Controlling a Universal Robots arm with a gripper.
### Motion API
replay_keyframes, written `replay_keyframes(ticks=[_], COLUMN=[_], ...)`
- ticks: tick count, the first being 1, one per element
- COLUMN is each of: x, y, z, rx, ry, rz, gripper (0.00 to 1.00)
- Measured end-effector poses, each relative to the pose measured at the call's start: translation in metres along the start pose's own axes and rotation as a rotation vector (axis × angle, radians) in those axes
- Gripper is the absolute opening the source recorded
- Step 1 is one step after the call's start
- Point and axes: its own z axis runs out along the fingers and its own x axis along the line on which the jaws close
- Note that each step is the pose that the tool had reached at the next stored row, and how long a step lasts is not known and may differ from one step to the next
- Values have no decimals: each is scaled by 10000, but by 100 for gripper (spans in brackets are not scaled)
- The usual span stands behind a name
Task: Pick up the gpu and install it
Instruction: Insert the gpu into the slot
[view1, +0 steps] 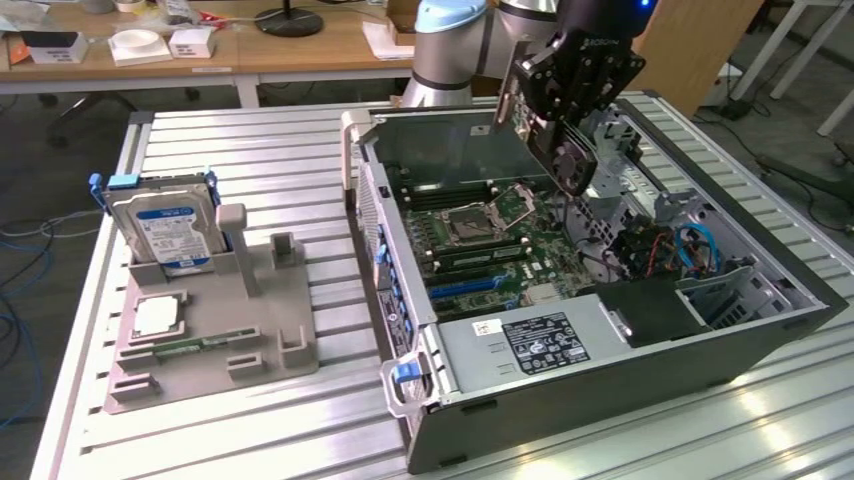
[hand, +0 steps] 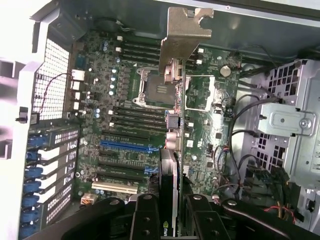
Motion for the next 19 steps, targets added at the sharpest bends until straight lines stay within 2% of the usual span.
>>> replay_keyframes(ticks=[19], x=[0], y=[0], z=[0], rx=[-15], ry=[20], rz=[-1326], gripper=[27])
